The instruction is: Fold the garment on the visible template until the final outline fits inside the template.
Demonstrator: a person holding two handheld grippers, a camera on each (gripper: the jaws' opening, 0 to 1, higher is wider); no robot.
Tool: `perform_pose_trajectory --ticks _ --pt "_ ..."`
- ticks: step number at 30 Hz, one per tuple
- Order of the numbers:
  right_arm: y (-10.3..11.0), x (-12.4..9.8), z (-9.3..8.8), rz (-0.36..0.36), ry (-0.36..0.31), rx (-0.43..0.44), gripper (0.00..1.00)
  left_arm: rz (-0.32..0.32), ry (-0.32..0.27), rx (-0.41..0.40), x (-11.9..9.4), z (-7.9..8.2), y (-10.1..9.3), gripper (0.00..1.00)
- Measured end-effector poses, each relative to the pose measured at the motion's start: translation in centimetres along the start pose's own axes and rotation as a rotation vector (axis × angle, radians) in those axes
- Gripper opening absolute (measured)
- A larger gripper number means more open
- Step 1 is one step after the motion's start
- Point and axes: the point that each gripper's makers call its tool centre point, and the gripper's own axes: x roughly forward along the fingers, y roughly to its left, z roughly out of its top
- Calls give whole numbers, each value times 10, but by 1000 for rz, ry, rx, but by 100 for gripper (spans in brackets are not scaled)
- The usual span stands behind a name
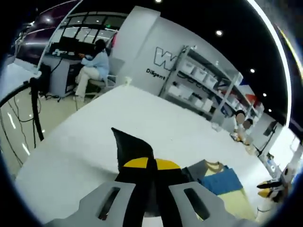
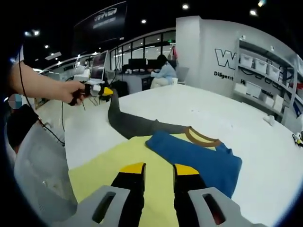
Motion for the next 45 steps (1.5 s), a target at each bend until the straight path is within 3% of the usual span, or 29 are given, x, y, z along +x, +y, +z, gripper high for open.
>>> perform_pose_trajectory --ticks 8,13,19,27,36,45 --pt "-7 -10 -8 -12 -25 43 18 -186 25 65 38 3 -95 0" --pt "-14 -18 -13 -24 -29 55 19 -291 52 89 60 -12 -147 0" --pt "-24 -26 -22 -44 -24 69 20 -363 91 113 79 -42 -199 0" --pt "-29 -35 -32 -54 -9 81 20 -418 174 158 115 -96 -247 0" --pt "-38 -46 -44 -65 20 88 21 -448 268 206 135 -150 -283 0" --pt "-45 -48 -48 -69 29 95 21 -519 311 245 138 -172 -319 0"
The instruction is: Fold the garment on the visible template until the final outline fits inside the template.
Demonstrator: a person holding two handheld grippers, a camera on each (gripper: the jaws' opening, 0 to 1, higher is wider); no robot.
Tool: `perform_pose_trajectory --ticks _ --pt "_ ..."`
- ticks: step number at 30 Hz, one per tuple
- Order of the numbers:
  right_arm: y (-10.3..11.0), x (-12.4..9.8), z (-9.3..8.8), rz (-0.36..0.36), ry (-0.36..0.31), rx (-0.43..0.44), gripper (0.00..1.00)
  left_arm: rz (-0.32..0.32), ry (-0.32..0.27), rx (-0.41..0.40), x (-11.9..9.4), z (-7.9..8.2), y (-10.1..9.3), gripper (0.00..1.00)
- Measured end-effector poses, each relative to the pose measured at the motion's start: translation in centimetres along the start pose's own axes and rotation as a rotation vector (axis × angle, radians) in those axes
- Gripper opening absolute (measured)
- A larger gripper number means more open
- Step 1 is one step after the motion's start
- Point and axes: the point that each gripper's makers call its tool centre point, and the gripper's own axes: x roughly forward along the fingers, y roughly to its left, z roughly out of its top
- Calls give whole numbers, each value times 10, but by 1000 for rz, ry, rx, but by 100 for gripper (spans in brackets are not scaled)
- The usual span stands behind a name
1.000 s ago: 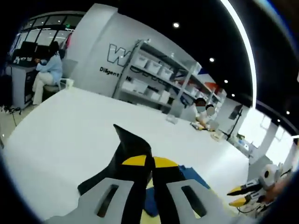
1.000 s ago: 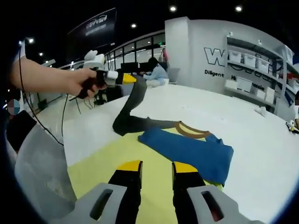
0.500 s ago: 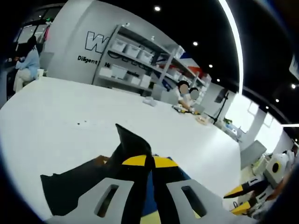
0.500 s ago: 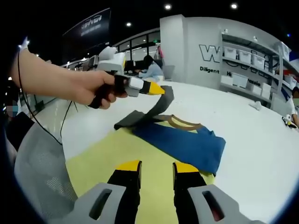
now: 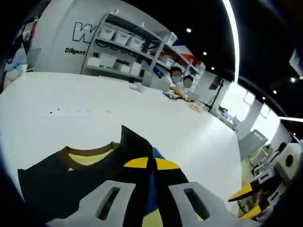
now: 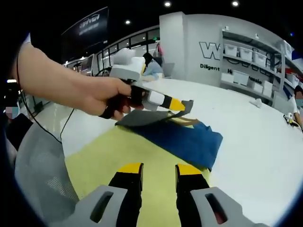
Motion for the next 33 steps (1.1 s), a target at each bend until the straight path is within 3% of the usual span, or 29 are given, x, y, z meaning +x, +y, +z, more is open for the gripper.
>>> perform_pose_trajectory --ticks 8,14,17,21,27,33 --pt "-4 -1 -2 5 11 -3 21 -33 40 -4 20 -12 -18 0" --pt "-7 0 -5 12 28 -11 23 -29 113 -24 27 -38 -22 1" --pt "-8 1 -7 18 34 -15 24 -25 101 -57 19 -40 -20 12" --pt "-2 7 -13 42 47 -26 24 -50 95 -50 -9 -41 -26 26" --pt "13 12 -19 87 59 -57 24 -56 103 11 -78 -54 -12 22" --pt "24 7 -37 149 89 -135 25 -73 222 162 -171 -93 -1 20"
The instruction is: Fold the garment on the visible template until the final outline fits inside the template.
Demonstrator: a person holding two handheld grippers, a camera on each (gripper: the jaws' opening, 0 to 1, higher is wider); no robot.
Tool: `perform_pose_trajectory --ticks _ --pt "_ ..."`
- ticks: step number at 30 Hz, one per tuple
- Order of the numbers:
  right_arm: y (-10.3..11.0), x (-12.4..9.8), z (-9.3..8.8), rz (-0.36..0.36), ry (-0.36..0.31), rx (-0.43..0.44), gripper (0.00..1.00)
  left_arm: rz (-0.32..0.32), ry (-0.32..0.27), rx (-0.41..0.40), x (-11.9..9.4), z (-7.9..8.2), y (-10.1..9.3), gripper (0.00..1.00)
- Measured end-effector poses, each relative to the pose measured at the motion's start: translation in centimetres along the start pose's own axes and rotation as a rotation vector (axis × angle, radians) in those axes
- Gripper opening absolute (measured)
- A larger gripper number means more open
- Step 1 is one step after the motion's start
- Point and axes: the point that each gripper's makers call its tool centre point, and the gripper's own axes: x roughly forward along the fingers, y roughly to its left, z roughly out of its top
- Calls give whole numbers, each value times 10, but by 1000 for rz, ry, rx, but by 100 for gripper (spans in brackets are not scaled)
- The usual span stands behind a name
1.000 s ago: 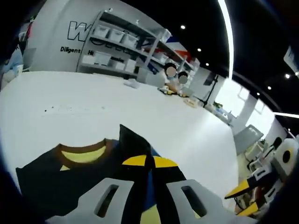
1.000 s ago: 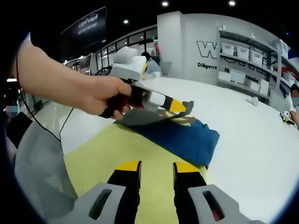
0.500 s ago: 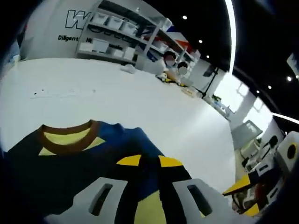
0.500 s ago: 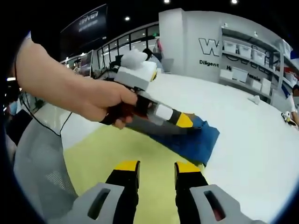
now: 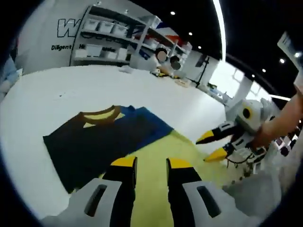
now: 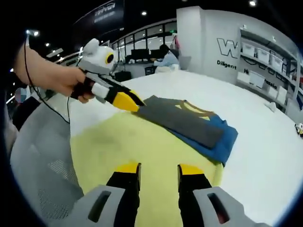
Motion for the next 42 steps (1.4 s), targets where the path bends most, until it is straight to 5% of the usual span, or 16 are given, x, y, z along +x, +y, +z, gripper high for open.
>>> perform_pose_trajectory --ticks 6,10,15,19,24,35,42 --pt "20 -14 -25 127 43 -132 26 -37 166 164 -67 -77 -15 19" --pt "30 -28 -45 208 76 -201 27 -86 265 284 -92 -113 -31 19" --pt "39 -42 -62 272 97 -294 28 -130 296 371 -98 -127 -48 21" --pt "46 -51 -76 316 115 -329 27 -165 427 568 -99 -150 -54 22" --pt "50 -63 -96 333 148 -398 28 -203 485 650 -97 -161 -58 21" --pt "49 -85 -135 336 215 -514 22 -176 565 671 -103 -194 -49 16" --pt "37 -82 -145 292 236 -532 20 -124 525 619 -101 -186 -46 8"
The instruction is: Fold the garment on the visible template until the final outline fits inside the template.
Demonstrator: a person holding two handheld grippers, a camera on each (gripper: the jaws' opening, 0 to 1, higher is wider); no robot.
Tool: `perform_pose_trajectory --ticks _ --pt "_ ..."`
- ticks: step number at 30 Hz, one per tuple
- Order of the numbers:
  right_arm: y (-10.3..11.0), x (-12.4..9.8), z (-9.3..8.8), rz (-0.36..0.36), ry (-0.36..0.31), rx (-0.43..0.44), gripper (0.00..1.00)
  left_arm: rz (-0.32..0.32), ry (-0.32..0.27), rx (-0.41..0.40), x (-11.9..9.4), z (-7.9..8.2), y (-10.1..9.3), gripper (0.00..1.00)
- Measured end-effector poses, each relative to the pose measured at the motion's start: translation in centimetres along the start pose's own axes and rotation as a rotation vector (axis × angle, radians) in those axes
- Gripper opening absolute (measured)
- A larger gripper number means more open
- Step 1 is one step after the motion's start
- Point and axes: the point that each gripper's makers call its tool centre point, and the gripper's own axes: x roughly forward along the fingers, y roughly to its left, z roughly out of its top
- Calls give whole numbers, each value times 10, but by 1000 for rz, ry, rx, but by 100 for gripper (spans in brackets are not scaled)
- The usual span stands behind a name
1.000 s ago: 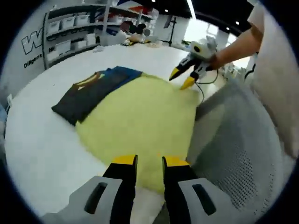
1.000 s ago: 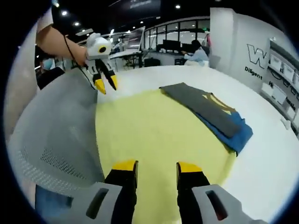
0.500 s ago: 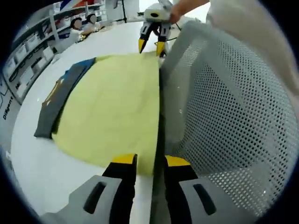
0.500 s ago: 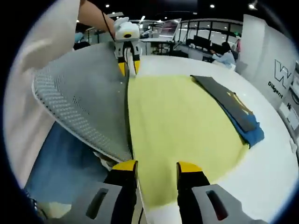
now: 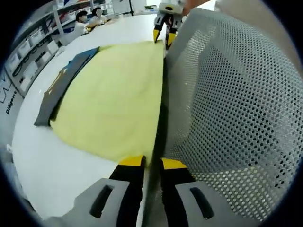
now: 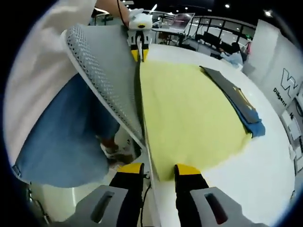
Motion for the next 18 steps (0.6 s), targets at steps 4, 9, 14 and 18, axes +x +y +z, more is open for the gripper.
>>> perform_pose_trajectory --ticks 4,9,14,18 --pt "-4 -1 1 -21 -15 3 16 52 22 94 -2 5 9 10" --pt "-3 -2 0 -34 -20 -7 15 42 27 53 4 4 11 14" --pt "-1 -3 0 -39 -24 -16 13 35 14 10 3 3 9 12" --pt "4 -5 0 -27 -22 -28 6 19 -2 -27 1 2 5 6"
